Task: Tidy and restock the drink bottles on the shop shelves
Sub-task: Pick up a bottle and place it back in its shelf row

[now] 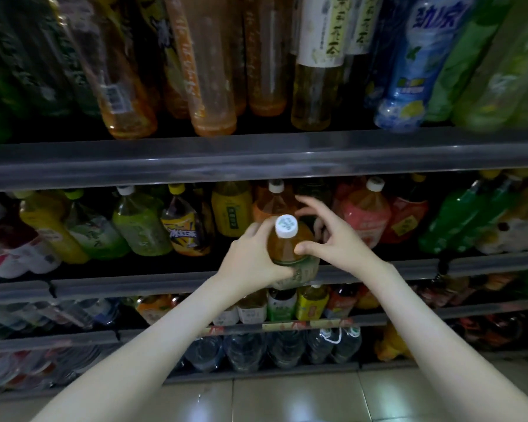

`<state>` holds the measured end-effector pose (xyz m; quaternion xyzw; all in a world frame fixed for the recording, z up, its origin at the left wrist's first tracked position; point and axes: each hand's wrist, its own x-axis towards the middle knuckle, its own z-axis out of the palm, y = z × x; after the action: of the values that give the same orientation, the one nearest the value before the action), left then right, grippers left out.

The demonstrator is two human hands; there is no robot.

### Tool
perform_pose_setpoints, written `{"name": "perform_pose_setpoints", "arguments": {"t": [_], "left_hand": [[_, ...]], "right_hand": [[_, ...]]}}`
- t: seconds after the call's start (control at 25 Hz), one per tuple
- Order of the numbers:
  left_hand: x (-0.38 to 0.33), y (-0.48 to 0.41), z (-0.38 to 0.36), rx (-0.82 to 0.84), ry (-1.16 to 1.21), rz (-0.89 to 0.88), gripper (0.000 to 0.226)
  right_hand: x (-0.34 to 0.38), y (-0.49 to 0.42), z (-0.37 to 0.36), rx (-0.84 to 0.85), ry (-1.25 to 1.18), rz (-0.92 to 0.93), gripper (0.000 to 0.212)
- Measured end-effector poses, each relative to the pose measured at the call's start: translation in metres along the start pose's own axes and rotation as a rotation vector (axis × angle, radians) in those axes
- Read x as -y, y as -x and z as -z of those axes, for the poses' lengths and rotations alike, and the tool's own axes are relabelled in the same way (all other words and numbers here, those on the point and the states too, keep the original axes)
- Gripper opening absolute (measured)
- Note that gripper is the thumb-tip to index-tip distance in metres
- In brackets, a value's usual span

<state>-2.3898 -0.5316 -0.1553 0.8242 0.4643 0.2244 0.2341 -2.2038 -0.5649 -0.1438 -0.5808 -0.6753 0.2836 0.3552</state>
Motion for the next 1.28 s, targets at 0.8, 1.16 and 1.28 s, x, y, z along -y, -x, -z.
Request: {"name": "perform_pose_setpoints", "arguments": {"t": [0.8, 1.16, 1.28], "left_hand": [[-0.01, -0.057, -0.083, 0.075, -0.22, -0.237, 0.09], [0.032, -0.061, -0.068, -0.159, -0.366, 0.021, 0.097], [0.034, -0.066, -0.067, -0.07, -0.462, 0.023, 0.099]], "right_hand": [[-0.078, 0.0, 0.012, -0.026, 0.632, -0.064, 0.096], [-0.079, -0.011, -0.001, -0.37, 0.702, -0.17, 0.075], [-0.082, -0.013, -0.017, -0.26, 0.863, -0.109, 0.092]]}}
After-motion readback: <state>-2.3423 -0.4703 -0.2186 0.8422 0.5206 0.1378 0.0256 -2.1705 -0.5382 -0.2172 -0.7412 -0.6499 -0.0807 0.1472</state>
